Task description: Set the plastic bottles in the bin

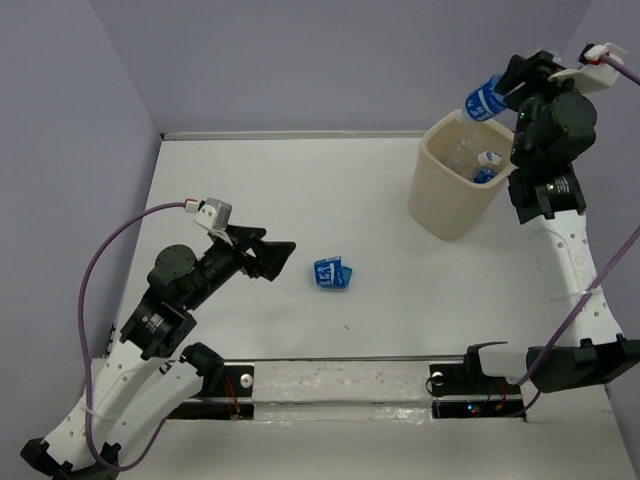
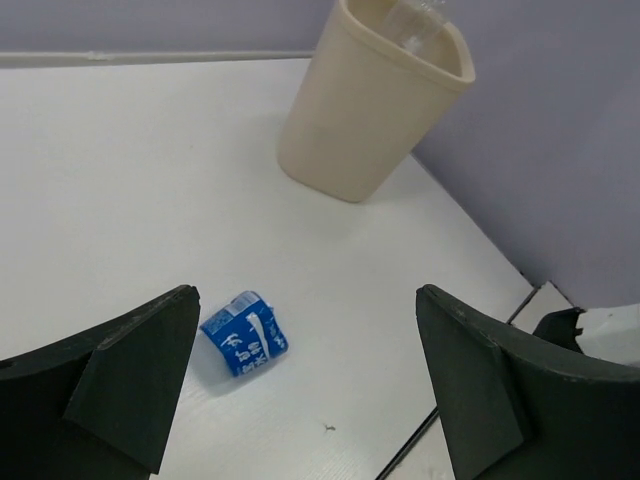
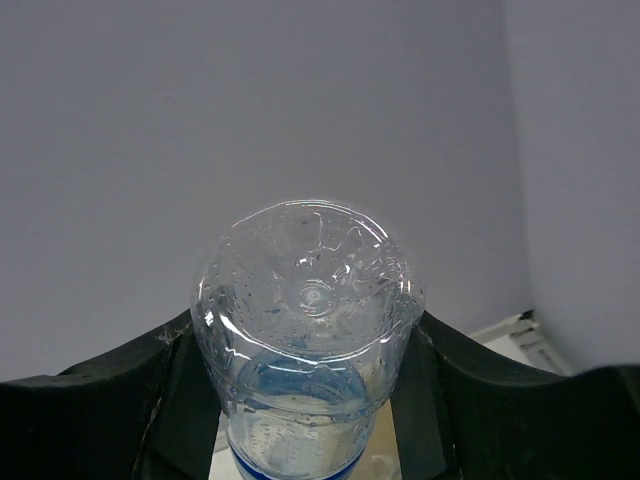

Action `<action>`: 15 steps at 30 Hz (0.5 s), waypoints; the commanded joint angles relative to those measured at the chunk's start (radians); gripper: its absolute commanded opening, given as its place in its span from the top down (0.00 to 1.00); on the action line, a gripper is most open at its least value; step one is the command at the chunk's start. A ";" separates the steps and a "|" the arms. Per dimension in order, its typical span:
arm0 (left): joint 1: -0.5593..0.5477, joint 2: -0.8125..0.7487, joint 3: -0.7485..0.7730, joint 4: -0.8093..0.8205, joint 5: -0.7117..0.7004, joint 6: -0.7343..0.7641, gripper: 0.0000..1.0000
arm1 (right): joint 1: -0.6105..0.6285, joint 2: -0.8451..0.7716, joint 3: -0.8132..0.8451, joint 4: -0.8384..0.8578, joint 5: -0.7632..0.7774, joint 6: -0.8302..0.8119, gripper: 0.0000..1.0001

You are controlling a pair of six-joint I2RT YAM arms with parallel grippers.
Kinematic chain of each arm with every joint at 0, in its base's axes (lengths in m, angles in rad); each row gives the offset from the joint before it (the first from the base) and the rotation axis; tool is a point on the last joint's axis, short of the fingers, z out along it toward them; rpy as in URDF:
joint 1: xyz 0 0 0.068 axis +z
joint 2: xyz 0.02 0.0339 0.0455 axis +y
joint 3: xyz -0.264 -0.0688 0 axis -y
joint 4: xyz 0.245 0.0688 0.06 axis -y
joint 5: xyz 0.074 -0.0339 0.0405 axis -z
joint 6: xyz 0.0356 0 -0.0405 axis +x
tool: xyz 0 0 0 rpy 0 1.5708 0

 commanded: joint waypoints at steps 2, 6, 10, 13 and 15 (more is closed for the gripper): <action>-0.005 -0.040 -0.032 -0.090 -0.072 0.073 0.01 | -0.097 0.035 0.123 0.002 0.224 -0.182 0.77; -0.004 -0.071 -0.033 -0.088 -0.072 0.078 0.01 | -0.147 0.093 0.157 0.011 0.303 -0.277 0.77; -0.004 -0.095 -0.041 -0.093 -0.070 0.078 0.01 | -0.170 0.122 0.099 0.010 0.248 -0.270 0.77; -0.002 -0.094 -0.041 -0.091 -0.073 0.079 0.01 | -0.170 0.154 0.042 0.008 0.160 -0.195 0.77; -0.002 -0.091 -0.039 -0.094 -0.072 0.081 0.01 | -0.170 0.179 0.033 0.008 0.125 -0.162 0.77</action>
